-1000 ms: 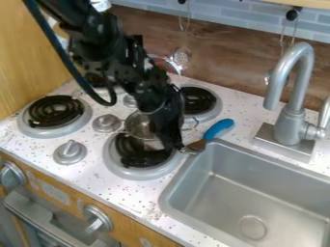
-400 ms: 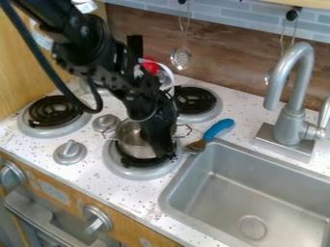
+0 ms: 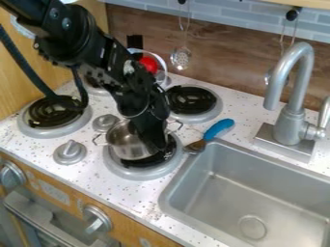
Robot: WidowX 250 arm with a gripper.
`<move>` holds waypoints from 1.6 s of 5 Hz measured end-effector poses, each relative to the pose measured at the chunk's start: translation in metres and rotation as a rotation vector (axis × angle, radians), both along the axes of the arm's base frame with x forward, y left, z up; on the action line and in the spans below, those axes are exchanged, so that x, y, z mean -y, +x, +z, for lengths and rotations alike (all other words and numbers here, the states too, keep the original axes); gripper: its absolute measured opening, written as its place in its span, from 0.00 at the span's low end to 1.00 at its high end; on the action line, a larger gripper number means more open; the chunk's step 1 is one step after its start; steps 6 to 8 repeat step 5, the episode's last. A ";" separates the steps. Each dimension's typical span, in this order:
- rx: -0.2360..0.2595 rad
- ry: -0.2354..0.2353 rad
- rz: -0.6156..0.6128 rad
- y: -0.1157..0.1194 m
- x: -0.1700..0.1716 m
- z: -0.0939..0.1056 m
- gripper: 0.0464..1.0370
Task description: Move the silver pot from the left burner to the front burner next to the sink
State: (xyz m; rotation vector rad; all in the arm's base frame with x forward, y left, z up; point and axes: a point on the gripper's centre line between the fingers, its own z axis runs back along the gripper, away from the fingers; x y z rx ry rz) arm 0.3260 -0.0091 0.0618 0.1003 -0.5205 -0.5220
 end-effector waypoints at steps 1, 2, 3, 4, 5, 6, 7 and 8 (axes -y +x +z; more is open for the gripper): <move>0.000 0.017 0.077 0.000 -0.012 0.000 0.59; -0.015 0.025 0.098 0.000 -0.019 -0.004 0.89; -0.020 0.032 0.084 0.001 -0.019 -0.001 0.97; 0.068 -0.018 0.028 0.002 -0.010 0.033 0.97; 0.190 -0.055 -0.031 -0.007 -0.008 0.074 0.97; 0.190 -0.055 -0.031 -0.007 -0.008 0.074 0.97; 0.190 -0.055 -0.031 -0.007 -0.008 0.074 0.97; 0.190 -0.055 -0.031 -0.007 -0.008 0.074 0.97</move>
